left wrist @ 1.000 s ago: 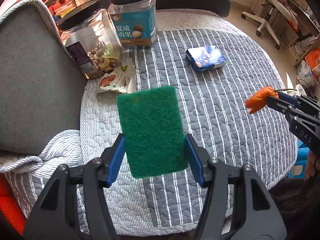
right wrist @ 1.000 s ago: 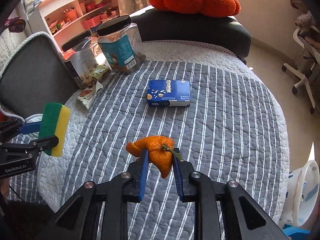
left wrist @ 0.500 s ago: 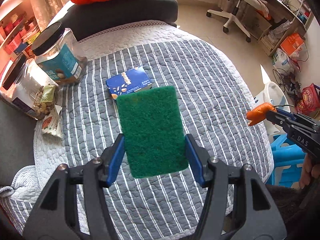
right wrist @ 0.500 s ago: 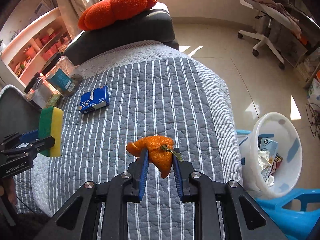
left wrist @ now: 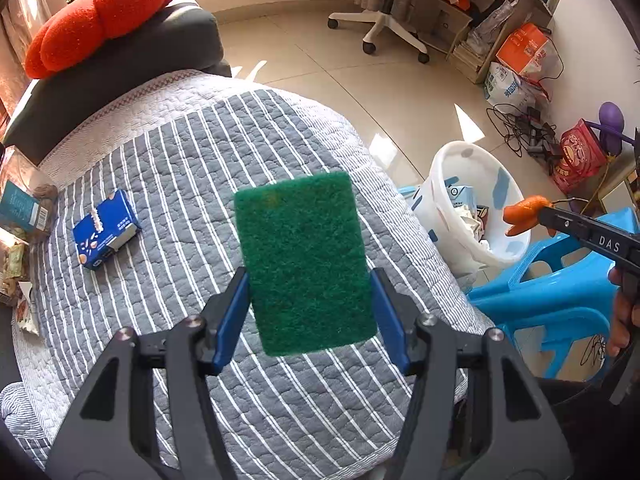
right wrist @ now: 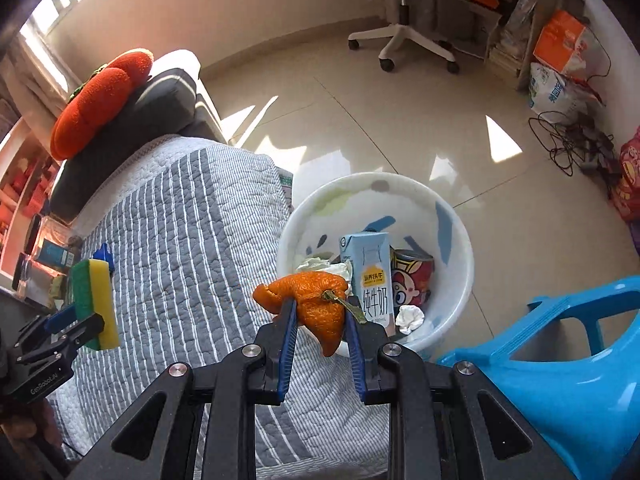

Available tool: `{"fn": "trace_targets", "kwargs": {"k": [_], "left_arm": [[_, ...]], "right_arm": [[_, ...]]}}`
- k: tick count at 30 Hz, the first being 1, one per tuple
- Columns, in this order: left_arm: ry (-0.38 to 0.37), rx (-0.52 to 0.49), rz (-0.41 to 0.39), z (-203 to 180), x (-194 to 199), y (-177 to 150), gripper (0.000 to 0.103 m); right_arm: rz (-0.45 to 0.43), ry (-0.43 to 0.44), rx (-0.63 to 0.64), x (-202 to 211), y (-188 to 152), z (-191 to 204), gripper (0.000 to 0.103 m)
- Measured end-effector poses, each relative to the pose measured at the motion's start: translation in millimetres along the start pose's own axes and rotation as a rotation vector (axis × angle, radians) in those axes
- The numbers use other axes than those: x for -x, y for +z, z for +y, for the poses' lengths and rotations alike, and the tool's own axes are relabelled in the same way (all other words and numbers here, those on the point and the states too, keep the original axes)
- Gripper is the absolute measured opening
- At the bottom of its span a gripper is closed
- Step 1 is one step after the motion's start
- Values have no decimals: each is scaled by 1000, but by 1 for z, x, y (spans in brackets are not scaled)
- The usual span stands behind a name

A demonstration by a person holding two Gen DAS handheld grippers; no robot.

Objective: Collect trash
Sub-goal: 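Carry the sponge and peel over the white bucket and release both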

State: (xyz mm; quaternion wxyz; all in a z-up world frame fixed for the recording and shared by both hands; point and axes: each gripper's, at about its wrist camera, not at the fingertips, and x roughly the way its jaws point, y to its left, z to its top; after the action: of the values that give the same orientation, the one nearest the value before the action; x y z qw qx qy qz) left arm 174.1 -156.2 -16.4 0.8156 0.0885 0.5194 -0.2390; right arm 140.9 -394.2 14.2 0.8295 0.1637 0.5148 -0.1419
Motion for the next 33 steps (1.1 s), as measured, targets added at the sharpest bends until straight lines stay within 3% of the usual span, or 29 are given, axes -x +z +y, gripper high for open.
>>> {"fn": "trace_targets", "kwargs": {"k": [10, 17, 20, 23, 33], "left_arm": [[-65, -74, -17, -61, -21, 13, 61], [-120, -130, -41, -97, -31, 31, 61], [-133, -155, -41, -113, -41, 40, 61], [-141, -187, -28, -130, -52, 49, 61], [-152, -302, 27, -167, -83, 70, 65]], "right_arm": [[22, -71, -94, -9, -4, -75, 25], [28, 22, -136, -21, 0, -91, 28], [35, 19, -137, -22, -1, -91, 35], [10, 21, -150, -12, -1, -94, 56], [-12, -4, -186, 6, -9, -114, 57]]}}
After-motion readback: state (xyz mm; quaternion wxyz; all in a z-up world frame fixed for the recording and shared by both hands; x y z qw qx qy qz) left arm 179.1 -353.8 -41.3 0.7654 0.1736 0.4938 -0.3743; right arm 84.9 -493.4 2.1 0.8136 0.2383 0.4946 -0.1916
